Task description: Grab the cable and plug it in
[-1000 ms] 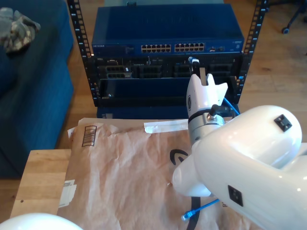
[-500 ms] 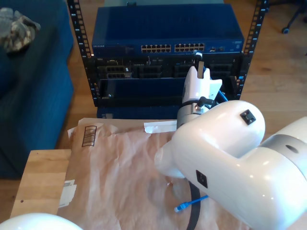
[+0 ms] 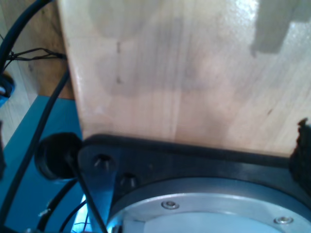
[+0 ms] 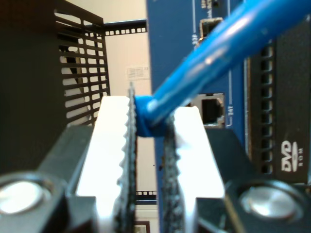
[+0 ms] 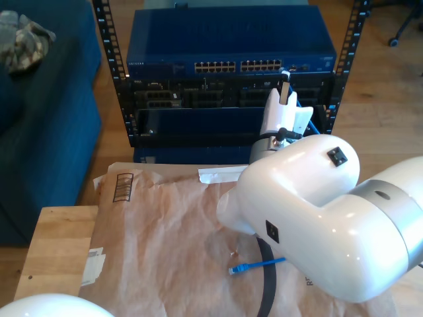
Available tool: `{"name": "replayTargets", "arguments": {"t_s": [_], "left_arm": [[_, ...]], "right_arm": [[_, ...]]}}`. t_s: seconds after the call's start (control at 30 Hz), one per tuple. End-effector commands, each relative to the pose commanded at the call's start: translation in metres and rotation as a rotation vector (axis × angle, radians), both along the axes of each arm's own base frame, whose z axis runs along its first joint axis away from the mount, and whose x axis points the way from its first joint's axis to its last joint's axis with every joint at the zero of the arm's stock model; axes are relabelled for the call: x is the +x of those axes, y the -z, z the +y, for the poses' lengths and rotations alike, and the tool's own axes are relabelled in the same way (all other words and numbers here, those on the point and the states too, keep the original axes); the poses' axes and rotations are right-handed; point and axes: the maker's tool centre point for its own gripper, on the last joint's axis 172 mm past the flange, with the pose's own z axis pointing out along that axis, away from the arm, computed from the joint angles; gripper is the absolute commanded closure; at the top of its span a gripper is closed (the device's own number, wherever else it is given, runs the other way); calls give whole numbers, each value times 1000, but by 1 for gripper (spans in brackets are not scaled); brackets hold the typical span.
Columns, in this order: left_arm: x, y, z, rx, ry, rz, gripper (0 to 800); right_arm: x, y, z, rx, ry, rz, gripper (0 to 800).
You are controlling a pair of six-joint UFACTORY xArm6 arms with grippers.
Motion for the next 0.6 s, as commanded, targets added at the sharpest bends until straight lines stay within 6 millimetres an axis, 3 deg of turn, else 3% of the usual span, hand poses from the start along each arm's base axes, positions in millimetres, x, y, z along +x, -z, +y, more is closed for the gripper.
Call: {"name": "replayTargets", "arguments": {"t_s": [0.33, 0.6], "left_arm": [[0, 0, 1, 2, 0, 0, 0], [0, 0, 0, 2, 0, 0, 0]], "right_arm": [[4, -6, 2, -7, -2, -13, 800], [8, 3, 4, -1, -15, 22, 800]]}}
